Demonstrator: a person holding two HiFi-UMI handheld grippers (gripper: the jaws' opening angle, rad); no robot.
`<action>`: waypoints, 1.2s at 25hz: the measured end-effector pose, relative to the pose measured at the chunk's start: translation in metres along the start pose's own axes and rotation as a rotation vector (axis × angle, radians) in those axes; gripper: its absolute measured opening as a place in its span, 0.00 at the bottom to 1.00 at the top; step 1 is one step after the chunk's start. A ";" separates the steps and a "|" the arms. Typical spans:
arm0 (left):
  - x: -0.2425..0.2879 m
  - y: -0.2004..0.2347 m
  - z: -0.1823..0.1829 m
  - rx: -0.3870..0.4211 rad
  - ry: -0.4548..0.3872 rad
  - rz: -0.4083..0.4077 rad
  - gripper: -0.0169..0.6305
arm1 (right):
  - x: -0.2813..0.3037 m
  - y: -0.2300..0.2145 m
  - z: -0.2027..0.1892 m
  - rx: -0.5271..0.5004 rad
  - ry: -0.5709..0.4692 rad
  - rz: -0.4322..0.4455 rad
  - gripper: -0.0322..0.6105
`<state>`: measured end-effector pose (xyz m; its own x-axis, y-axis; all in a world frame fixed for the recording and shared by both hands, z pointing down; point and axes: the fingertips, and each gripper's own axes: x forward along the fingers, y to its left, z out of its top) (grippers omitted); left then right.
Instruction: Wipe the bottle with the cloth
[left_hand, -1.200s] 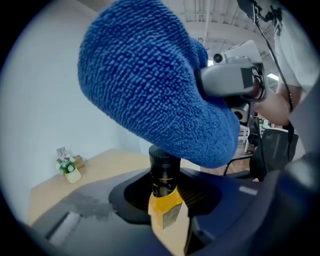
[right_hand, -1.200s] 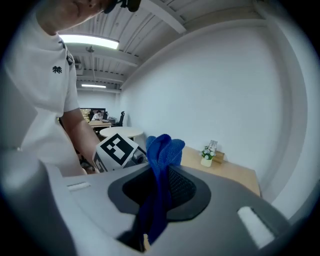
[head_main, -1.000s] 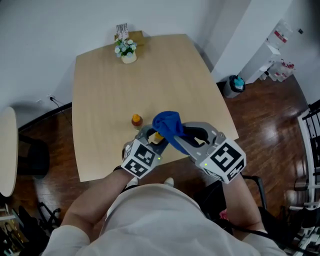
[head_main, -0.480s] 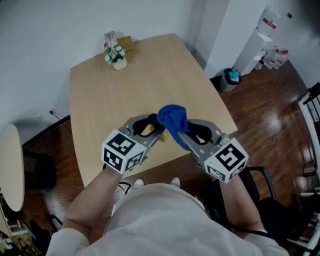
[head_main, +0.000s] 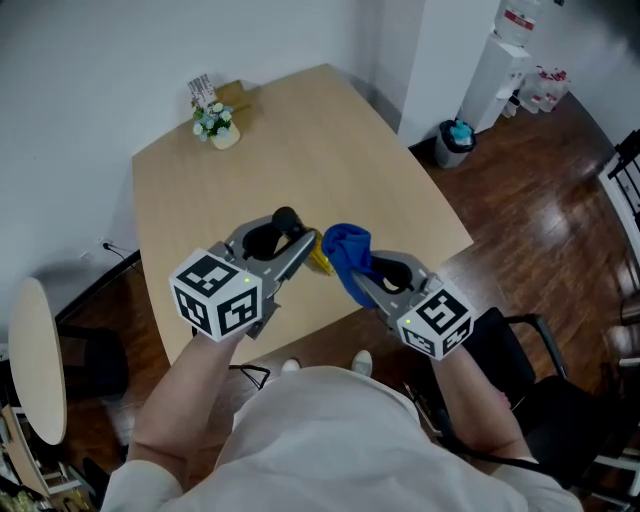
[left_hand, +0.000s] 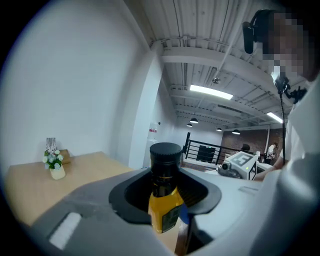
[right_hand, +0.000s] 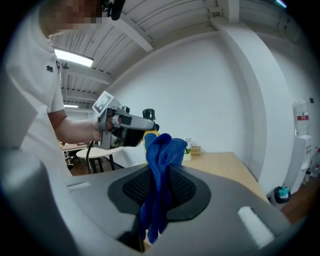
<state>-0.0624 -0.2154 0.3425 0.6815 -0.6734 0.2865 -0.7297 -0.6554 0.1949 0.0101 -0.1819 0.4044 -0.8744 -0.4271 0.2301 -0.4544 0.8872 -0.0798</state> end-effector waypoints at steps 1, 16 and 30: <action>0.000 0.000 0.002 0.002 -0.002 0.000 0.26 | 0.000 -0.003 -0.010 0.004 0.016 -0.007 0.17; 0.004 0.011 0.008 -0.008 -0.008 0.058 0.26 | -0.024 0.041 0.038 -0.151 -0.070 0.070 0.17; -0.011 0.003 0.020 -0.011 -0.057 0.056 0.26 | 0.020 0.037 -0.068 -0.076 0.176 0.065 0.17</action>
<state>-0.0711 -0.2172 0.3210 0.6415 -0.7273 0.2439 -0.7670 -0.6127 0.1904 -0.0133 -0.1456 0.4717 -0.8552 -0.3376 0.3933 -0.3780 0.9254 -0.0276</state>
